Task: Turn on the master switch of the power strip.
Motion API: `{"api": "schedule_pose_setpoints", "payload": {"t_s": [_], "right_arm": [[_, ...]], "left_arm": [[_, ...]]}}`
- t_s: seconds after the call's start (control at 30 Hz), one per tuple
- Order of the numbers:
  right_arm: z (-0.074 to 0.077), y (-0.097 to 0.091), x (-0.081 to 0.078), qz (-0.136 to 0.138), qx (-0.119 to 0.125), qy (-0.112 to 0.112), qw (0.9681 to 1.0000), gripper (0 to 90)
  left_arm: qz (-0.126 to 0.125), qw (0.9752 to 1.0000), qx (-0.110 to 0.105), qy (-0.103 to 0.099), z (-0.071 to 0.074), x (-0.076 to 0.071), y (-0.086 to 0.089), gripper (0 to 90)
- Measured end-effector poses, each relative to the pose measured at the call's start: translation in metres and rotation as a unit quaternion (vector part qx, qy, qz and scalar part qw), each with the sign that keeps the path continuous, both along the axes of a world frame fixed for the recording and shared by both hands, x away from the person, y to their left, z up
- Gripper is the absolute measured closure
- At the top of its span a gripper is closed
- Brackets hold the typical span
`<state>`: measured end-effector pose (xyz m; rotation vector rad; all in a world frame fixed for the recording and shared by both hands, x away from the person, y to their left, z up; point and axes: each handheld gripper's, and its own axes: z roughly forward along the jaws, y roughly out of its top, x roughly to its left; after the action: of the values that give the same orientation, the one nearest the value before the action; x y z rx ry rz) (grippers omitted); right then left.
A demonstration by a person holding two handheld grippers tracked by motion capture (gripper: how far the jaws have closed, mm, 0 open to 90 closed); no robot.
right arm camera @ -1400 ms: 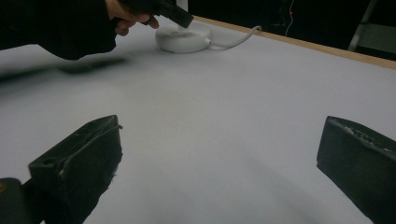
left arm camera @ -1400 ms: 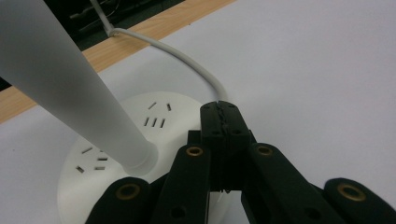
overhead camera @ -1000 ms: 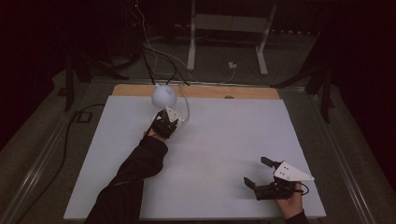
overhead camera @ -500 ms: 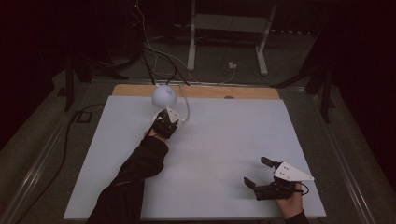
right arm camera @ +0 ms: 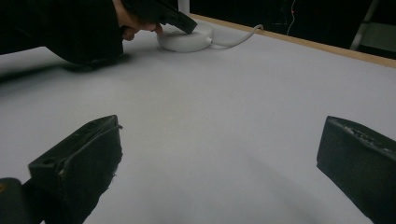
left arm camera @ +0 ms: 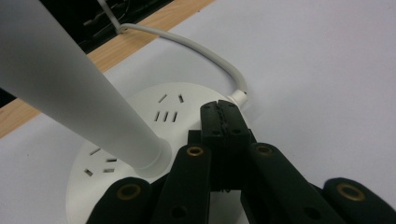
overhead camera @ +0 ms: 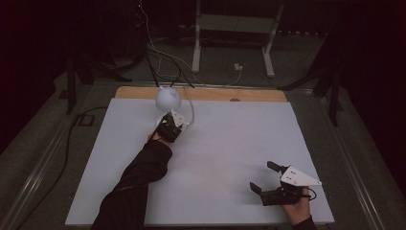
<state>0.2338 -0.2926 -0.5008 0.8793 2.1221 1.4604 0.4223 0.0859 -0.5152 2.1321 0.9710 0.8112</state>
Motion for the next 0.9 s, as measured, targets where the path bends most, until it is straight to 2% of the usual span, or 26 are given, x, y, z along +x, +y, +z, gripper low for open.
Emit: {"api": "schedule_pose_setpoints", "payload": {"t_s": [0.13,0.2,0.3,0.37,0.4,0.53,0.7,0.77,0.8,0.9], "right_arm": [[0.0004,0.0008,-0.0007,0.001,-0.001,0.000,1.0000,0.0],[0.0004,0.0009,-0.0009,0.001,-0.001,0.000,1.0000,0.0],[0.0001,0.0009,-0.0006,0.001,-0.001,0.001,1.0000,0.0],[0.0000,0.0014,-0.0008,0.002,-0.002,0.001,1.0000,0.0],[0.0000,0.0016,-0.0009,0.003,-0.002,0.000,1.0000,0.0],[0.0000,0.0017,-0.0009,0.003,-0.002,0.001,1.0000,0.0],[-0.0001,0.0019,-0.0008,0.003,-0.002,0.001,1.0000,0.0],[-0.0003,0.0024,-0.0007,0.004,-0.002,0.002,1.0000,0.0],[-0.0003,0.0025,-0.0007,0.004,-0.003,0.002,1.0000,0.0],[-0.0003,0.0023,-0.0008,0.004,-0.003,0.001,1.0000,0.0]], "left_arm": [[-0.006,0.9999,0.015,0.000,0.0005,0.0003,-0.0009,90.0],[-0.005,0.9999,0.014,0.001,0.0004,0.0005,-0.0010,90.0],[-0.012,0.9995,0.029,0.001,0.0012,0.0012,-0.0024,90.0],[-0.012,0.9994,0.031,0.009,0.0028,0.0027,-0.0029,90.0],[-0.017,0.9989,0.043,0.006,0.0030,0.0024,-0.0039,90.0],[-0.017,0.9992,0.034,0.012,0.0029,0.0037,-0.0026,90.0],[-0.018,0.9983,0.053,0.013,0.0041,0.0040,-0.0062,90.0],[-0.018,0.9985,0.047,0.021,0.0043,0.0055,-0.0053,90.0],[-0.023,0.9978,0.059,0.018,0.0046,0.0053,-0.0064,90.0],[-0.026,0.9968,0.071,0.023,0.0064,0.0066,-0.0083,90.0]]}}
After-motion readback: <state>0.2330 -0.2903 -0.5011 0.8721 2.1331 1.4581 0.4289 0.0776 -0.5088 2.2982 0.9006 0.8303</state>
